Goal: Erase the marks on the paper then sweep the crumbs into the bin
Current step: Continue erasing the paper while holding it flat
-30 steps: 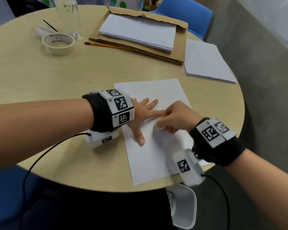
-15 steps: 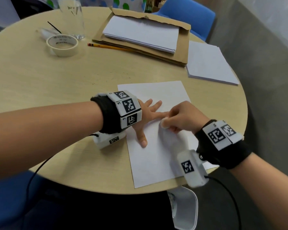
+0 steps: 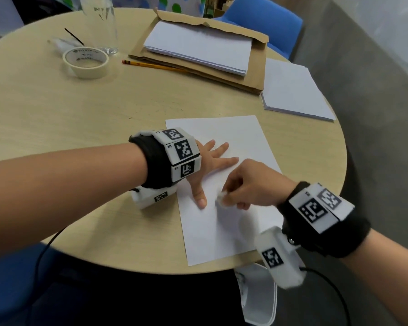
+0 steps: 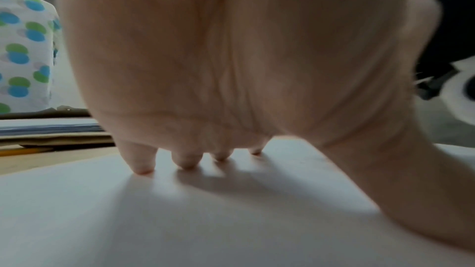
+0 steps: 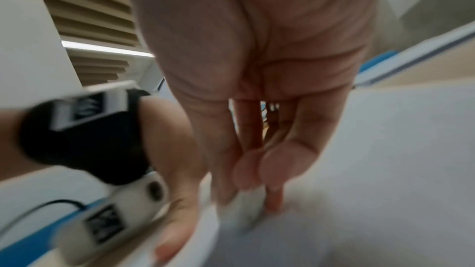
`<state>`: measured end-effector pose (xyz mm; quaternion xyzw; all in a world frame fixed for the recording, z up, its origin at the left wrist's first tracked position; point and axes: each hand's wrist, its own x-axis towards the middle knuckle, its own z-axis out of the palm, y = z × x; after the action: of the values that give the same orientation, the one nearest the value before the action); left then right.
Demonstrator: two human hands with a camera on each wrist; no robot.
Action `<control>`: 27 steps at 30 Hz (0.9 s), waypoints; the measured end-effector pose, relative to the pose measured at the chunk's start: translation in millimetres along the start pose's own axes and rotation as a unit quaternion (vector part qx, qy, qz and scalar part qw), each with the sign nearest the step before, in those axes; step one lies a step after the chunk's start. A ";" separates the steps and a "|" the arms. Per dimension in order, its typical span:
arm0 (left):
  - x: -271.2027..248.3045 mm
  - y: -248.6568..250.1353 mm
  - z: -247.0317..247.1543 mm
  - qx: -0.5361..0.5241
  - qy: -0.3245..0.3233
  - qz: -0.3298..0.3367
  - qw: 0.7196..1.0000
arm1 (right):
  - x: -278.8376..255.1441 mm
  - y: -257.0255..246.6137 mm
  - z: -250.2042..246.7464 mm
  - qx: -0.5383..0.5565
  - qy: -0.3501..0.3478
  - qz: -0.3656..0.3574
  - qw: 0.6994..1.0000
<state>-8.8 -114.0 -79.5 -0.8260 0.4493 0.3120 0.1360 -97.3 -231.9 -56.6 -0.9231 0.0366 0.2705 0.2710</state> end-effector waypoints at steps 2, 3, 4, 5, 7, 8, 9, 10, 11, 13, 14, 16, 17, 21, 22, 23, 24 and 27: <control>0.6 -0.2 0.4 0.001 0.003 0.002 1.000 | 11.3 -0.1 -7.4 -0.008 0.058 -0.010 0.998; 0.3 -0.4 1.1 0.001 0.005 0.002 1.000 | 16.7 0.3 -9.6 -0.016 0.097 -0.021 0.995; -0.1 0.0 2.0 -0.001 0.007 0.004 1.000 | 19.3 0.9 -9.1 -0.031 0.126 -0.035 0.991; -0.6 0.1 2.3 -0.002 0.010 0.004 1.000 | 17.5 1.9 -7.0 -0.054 0.140 -0.059 0.987; -1.6 0.2 1.4 -0.002 0.014 0.002 1.000 | 5.4 7.9 -0.6 -0.125 0.109 -0.120 0.979; -2.1 0.0 0.9 -0.001 0.014 0.000 1.000 | -2.9 10.5 2.2 -0.163 0.072 -0.143 0.974; -2.1 0.0 0.7 -0.001 0.014 -0.002 1.000 | -9.9 12.6 3.3 -0.203 0.033 -0.160 0.966; -2.1 -0.1 0.9 -0.002 0.013 -0.004 1.000 | -13.3 13.3 3.1 -0.235 0.002 -0.167 0.958; -2.1 -0.1 1.1 -0.004 0.013 -0.004 1.000 | -13.6 11.7 2.0 -0.258 -0.009 -0.172 0.951; -3.3 0.0 1.2 -0.011 0.017 0.003 1.000 | -4.1 3.4 0.6 -0.281 0.031 -0.182 0.942; -4.0 0.2 1.9 -0.019 0.021 0.008 1.000 | 2.9 -1.0 1.1 -0.288 0.064 -0.191 0.936; -6.3 0.8 3.9 -0.038 0.031 0.003 0.999 | 12.6 -6.8 5.0 -0.304 0.106 -0.211 0.923; -6.5 0.7 4.2 -0.038 0.032 -0.004 0.999 | 13.8 -5.5 6.8 -0.309 0.110 -0.219 0.919; -3.2 -2.4 3.3 -0.017 0.020 -0.005 1.000 | -3.8 6.4 -1.6 -0.328 0.016 -0.206 0.922; -1.6 -3.4 3.7 -0.020 0.019 -0.007 1.000 | -6.2 6.8 -6.6 -0.348 -0.014 -0.199 0.916; -2.2 -2.9 3.1 -0.020 0.018 -0.007 1.000 | -5.4 4.7 -10.8 -0.367 -0.033 -0.189 0.910; -3.0 -1.8 2.8 -0.019 0.017 -0.006 1.000 | -2.1 1.2 -13.3 -0.375 -0.033 -0.182 0.908; -5.4 0.7 2.5 -0.024 0.028 0.019 0.999 | 13.8 -6.0 -7.8 -0.349 0.050 -0.208 0.912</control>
<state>-12.6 -109.6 -78.0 -0.8286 0.4610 0.3023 0.0973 -80.5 -229.7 -55.4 -0.9578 -0.2398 0.1571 -0.0199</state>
